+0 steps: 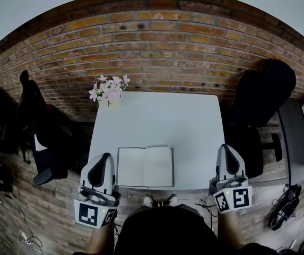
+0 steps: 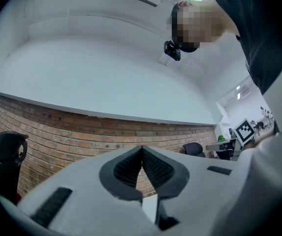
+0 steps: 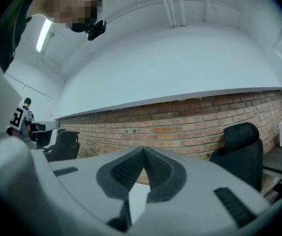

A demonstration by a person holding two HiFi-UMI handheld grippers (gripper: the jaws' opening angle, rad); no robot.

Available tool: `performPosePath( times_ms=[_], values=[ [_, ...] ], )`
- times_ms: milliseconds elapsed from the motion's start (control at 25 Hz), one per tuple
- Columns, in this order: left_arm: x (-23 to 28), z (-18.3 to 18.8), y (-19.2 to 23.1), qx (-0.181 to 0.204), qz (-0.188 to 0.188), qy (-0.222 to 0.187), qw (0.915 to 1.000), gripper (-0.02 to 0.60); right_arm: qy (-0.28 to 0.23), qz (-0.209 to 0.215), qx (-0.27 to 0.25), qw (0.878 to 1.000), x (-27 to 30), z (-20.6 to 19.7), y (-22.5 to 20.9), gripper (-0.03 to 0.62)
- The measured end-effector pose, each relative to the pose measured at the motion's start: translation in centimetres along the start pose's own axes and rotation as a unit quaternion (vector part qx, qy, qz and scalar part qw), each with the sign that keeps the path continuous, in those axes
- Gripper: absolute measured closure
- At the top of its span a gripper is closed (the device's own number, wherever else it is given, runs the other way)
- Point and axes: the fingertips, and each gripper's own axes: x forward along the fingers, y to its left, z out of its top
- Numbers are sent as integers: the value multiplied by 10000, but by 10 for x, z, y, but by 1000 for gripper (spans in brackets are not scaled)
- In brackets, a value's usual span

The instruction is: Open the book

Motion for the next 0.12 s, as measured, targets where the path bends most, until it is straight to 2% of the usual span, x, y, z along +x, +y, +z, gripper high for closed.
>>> performPosePath(
  times_ms=[120],
  values=[
    [-4, -6, 2, 62, 48, 99, 9999, 558, -6, -3, -23, 10000, -2, 2, 1, 583]
  ],
)
